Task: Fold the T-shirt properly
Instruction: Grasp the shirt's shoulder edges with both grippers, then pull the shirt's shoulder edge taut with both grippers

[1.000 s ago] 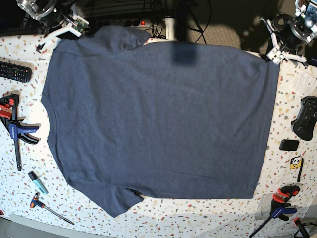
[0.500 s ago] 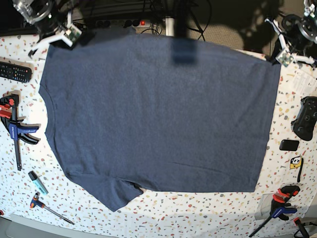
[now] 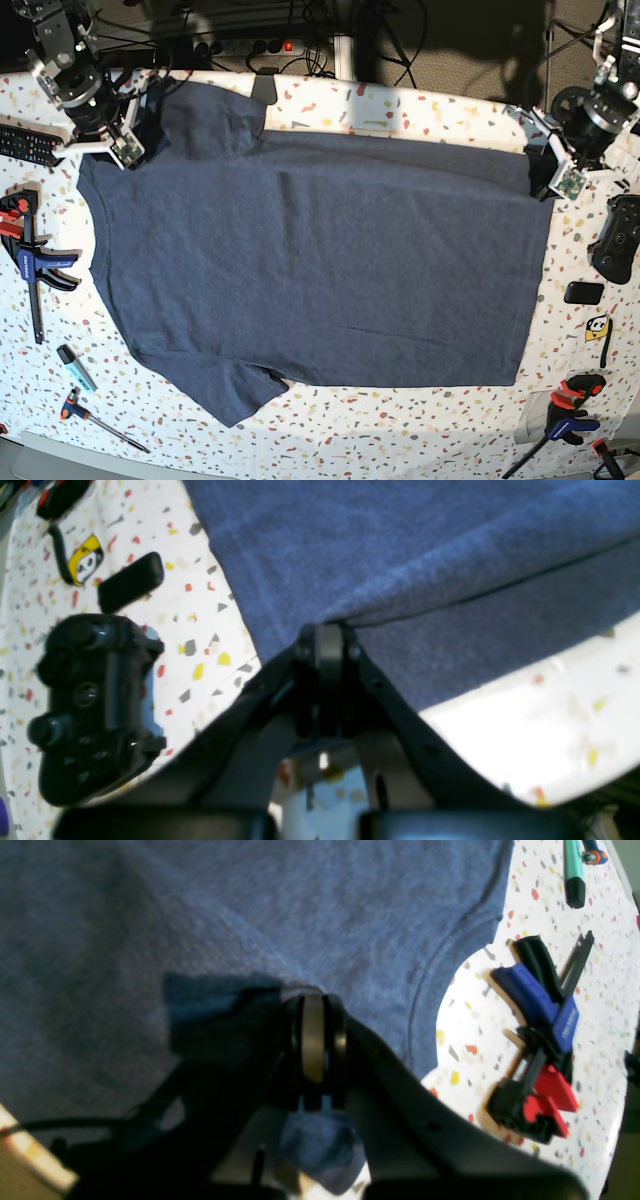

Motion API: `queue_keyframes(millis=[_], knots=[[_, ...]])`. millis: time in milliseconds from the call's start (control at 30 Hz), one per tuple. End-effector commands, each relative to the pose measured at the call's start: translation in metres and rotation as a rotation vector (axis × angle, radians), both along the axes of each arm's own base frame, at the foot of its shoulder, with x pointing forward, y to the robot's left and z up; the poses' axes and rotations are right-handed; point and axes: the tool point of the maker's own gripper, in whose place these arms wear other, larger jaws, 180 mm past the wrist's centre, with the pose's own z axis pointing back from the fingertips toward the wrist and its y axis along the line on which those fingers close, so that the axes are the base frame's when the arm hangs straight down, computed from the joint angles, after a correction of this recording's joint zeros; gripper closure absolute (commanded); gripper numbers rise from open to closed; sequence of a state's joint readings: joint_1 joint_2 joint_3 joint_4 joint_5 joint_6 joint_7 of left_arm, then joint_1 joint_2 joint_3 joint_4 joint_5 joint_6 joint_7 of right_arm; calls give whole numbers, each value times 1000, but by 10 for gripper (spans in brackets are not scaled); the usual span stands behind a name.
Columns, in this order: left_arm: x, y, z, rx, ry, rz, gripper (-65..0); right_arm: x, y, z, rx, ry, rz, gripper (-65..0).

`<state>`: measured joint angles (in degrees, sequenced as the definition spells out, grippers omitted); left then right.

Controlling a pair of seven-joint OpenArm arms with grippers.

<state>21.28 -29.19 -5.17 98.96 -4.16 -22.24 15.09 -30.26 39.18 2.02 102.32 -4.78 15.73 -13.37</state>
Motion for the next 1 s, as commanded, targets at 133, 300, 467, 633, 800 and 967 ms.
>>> queue_keyframes(millis=[133, 300, 467, 633, 800, 967], knots=[[23, 8, 10, -7, -56, 21, 0, 25, -8, 11, 11, -69, -13, 0], [32, 18, 3, -3, -47, 47, 0, 38, -1, 17, 18, -91, 8, 0], [38, 30, -6, -3, -30, 78, 0, 49, 0, 25, 20, -121, 10, 0], [45, 30, -2, -19, -59, 79, 0, 52, 1, 27, 22, -133, 14, 0], [54, 23, 3, -34, -86, 77, 0, 54, 1, 29, 26, -141, 17, 0], [59, 22, 3, 12, -102, 66, 0, 57, -6, 24, 22, -137, 1, 0]])
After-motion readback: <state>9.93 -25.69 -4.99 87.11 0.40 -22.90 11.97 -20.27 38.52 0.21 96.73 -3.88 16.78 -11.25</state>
